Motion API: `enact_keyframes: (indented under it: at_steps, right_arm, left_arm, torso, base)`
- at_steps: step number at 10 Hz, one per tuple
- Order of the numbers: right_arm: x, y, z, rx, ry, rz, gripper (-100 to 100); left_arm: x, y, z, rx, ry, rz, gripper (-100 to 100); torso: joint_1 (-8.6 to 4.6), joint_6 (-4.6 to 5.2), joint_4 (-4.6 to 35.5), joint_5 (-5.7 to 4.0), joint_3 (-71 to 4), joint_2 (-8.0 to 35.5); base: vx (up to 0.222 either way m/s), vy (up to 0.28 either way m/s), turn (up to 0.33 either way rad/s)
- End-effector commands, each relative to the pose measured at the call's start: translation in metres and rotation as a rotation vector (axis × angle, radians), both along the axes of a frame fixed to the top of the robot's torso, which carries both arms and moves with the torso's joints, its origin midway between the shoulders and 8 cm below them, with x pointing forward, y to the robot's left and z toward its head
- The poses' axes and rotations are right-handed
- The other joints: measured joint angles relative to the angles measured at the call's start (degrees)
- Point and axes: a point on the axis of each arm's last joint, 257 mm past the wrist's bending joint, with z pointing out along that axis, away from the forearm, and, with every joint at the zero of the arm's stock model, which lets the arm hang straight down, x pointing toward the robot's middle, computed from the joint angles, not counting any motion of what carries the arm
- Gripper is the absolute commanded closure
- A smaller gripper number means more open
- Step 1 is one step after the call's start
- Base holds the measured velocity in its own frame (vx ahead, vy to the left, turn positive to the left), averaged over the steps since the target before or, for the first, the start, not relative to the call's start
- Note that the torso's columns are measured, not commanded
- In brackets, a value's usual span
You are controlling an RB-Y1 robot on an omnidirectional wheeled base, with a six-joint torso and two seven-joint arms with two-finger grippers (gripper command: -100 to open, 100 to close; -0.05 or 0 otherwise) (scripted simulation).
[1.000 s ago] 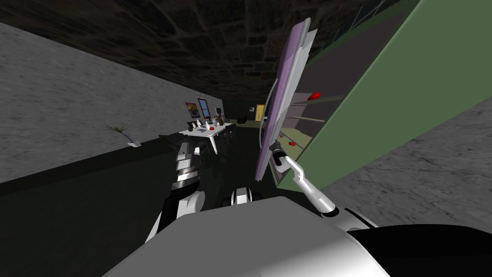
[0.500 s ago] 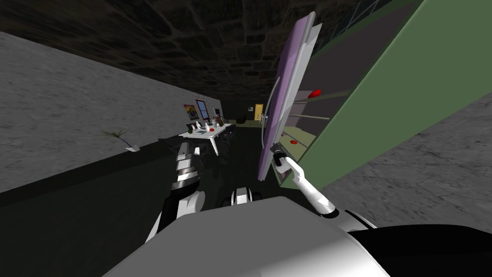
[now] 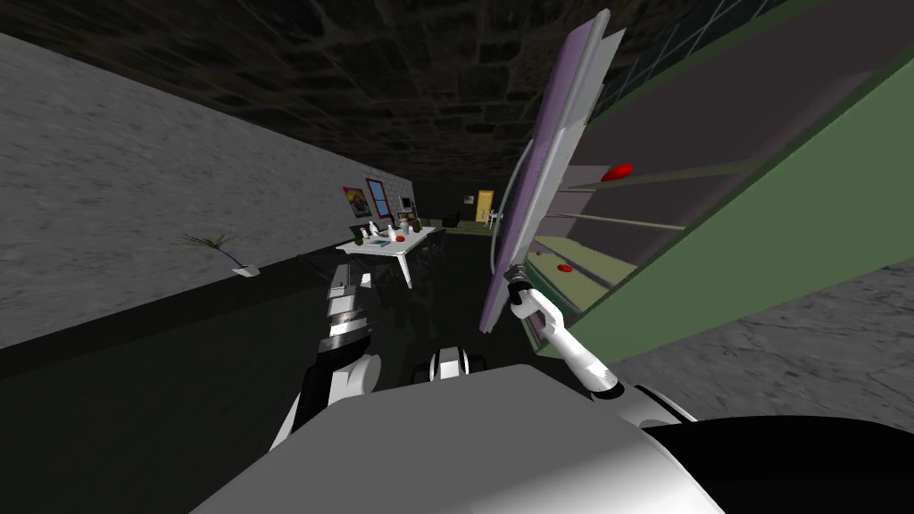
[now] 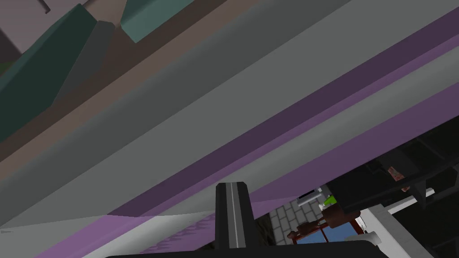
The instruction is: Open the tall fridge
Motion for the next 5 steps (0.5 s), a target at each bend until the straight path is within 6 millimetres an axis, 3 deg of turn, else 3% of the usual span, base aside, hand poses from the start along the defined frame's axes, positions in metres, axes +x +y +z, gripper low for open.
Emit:
enact_keyframes:
  at_steps: [1, 4, 5]
  right_arm:
    - [-0.0031, -0.0268, 0.0245, -0.028, -0.035, -0.079, 100]
    - [-0.0047, -0.0351, 0.0281, -0.032, -0.037, -0.107, 100]
    - [-0.0047, -0.0351, 0.0281, -0.032, -0.037, -0.107, 100]
  left_arm:
    - [0.0, 0.0, -0.0001, 0.0, 0.0, 0.0, 0]
    - [0.0, 0.0, 0.0, 0.0, 0.0, 0.0, 0]
    - [0.0, 0.0, 0.0, 0.0, 0.0, 0.0, 0]
  torso:
    - [0.22, 0.0, 0.0, 0.08, -0.1, -0.1]
    - [0.53, -0.1, 0.1, 0.27, 0.0, 0.0]
    - [0.23, 0.07, 0.2, 0.26, 0.1, 0.2]
  base:
    - [0.198, 0.28, -0.04]
    - [0.146, 0.216, 0.006]
    - [0.066, 0.049, 0.013]
